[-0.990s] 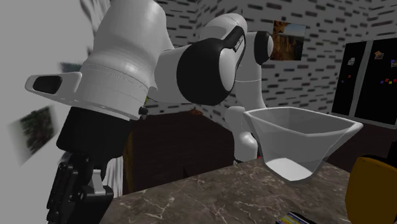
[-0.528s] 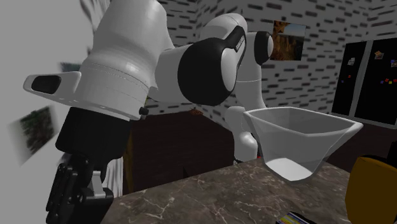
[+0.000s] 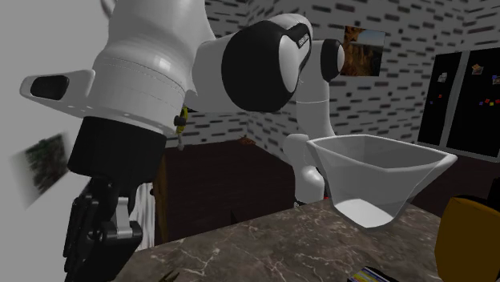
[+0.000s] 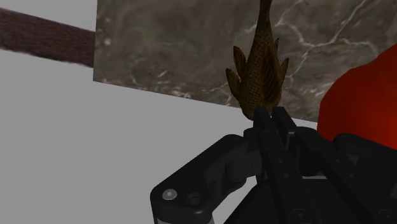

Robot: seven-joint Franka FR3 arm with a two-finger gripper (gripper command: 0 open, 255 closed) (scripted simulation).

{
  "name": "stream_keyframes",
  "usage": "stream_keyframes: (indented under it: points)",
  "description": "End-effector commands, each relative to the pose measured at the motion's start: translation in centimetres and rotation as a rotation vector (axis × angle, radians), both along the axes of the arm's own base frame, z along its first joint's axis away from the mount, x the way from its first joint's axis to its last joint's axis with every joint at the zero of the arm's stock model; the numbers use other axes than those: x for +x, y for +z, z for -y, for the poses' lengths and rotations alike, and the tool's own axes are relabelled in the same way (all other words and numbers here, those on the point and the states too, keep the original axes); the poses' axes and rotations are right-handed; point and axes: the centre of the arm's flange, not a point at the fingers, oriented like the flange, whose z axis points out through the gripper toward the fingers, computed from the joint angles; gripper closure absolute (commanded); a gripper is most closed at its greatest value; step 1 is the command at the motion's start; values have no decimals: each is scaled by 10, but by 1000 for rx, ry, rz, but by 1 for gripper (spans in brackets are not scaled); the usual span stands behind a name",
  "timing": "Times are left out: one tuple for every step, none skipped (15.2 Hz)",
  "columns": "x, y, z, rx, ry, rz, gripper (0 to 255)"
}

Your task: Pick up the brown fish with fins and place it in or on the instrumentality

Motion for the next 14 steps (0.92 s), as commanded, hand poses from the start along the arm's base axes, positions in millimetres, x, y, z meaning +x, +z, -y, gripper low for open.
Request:
stream_keyframes:
  points:
    - [0,10,0,-1,0,-3,255]
    - [0,15,0,-1,0,-3,255]
    - [0,21,0,-1,0,-3,255]
    - [0,26,0,-1,0,-3,255]
    - [0,31,0,-1,0,-3,255]
    - [0,37,0,-1,0,-3,255]
    - [0,42,0,-1,0,-3,255]
    - [0,47,0,-1,0,-3,255]
    - [0,52,0,-1,0,-3,255]
    - [0,58,0,-1,0,-3,255]
    - [0,63,0,-1,0,-3,255]
    - [0,68,0,-1,0,-3,255]
    - [0,74,0,-1,0,-3,255]
    - [0,79,0,-1,0,-3,255]
